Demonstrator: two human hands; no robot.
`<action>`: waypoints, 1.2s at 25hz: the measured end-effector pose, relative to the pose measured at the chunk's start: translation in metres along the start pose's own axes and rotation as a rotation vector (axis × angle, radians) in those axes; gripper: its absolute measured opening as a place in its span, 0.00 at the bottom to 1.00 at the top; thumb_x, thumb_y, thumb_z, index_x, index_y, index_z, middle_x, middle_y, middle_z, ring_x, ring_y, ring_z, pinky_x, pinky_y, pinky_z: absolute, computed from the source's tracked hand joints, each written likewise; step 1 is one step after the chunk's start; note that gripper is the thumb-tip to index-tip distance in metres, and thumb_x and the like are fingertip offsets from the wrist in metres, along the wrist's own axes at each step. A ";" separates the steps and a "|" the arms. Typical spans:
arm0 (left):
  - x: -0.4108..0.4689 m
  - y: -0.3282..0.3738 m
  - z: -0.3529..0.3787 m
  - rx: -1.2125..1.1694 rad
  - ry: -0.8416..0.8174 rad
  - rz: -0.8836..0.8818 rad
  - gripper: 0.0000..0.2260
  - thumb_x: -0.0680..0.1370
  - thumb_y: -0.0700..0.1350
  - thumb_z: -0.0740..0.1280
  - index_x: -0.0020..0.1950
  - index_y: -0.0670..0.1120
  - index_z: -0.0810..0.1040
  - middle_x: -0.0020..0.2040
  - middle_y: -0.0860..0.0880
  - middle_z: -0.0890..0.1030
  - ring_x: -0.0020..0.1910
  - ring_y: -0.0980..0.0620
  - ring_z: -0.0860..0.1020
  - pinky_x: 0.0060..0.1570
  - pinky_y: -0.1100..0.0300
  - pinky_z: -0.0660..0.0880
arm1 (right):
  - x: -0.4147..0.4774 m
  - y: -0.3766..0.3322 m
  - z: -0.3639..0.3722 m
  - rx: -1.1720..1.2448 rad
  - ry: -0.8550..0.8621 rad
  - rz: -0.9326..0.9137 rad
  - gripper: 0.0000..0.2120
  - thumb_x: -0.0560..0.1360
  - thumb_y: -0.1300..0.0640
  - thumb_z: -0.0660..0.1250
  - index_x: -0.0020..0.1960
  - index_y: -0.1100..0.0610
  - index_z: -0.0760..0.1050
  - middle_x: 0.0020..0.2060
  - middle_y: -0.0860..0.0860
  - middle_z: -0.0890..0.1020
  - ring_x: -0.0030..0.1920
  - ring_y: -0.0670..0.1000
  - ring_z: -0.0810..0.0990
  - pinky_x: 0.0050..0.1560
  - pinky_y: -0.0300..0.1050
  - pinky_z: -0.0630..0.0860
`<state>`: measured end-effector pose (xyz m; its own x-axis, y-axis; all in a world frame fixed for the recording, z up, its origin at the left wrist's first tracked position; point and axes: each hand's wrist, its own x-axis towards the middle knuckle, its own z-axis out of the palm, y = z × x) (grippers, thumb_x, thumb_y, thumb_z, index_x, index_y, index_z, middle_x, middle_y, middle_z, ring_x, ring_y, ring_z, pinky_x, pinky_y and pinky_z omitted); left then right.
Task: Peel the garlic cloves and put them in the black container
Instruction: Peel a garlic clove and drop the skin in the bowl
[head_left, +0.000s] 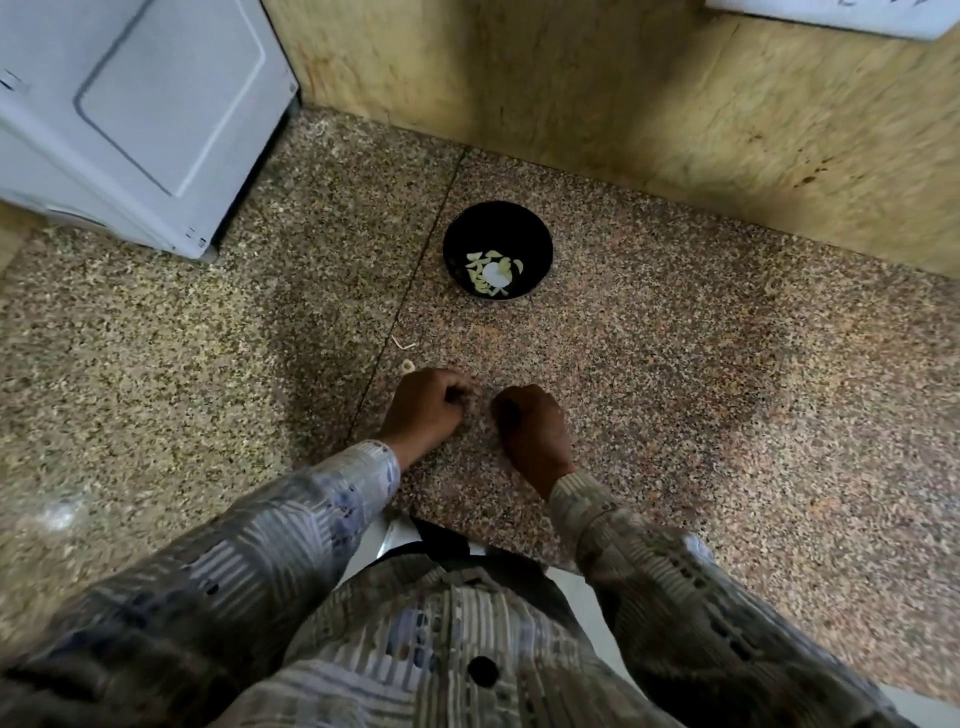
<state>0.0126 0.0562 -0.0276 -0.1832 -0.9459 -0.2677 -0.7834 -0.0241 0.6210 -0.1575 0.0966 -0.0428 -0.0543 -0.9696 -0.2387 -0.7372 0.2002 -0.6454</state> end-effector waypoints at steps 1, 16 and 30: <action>-0.008 0.003 0.004 0.020 0.013 -0.017 0.07 0.75 0.42 0.74 0.52 0.47 0.87 0.50 0.49 0.87 0.48 0.53 0.83 0.46 0.66 0.73 | 0.002 0.000 -0.005 0.026 -0.028 0.036 0.09 0.80 0.60 0.66 0.44 0.57 0.83 0.42 0.55 0.84 0.42 0.56 0.81 0.42 0.49 0.77; -0.054 0.075 0.026 -0.169 0.138 0.014 0.06 0.76 0.38 0.71 0.49 0.49 0.79 0.42 0.49 0.84 0.41 0.47 0.83 0.36 0.55 0.73 | -0.019 -0.013 -0.089 0.583 -0.232 0.259 0.04 0.75 0.62 0.76 0.49 0.58 0.84 0.41 0.55 0.87 0.40 0.52 0.84 0.42 0.47 0.82; -0.111 0.163 -0.068 -0.159 0.506 0.132 0.12 0.80 0.42 0.70 0.37 0.51 0.78 0.30 0.56 0.76 0.29 0.58 0.73 0.30 0.60 0.67 | -0.053 -0.077 -0.186 0.932 -0.347 -0.100 0.07 0.77 0.69 0.70 0.53 0.63 0.82 0.45 0.59 0.86 0.47 0.55 0.84 0.55 0.53 0.82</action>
<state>-0.0543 0.1353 0.1538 0.0654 -0.9807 0.1840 -0.6661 0.0944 0.7399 -0.2227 0.1061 0.1543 0.2883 -0.9230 -0.2547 0.1028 0.2943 -0.9502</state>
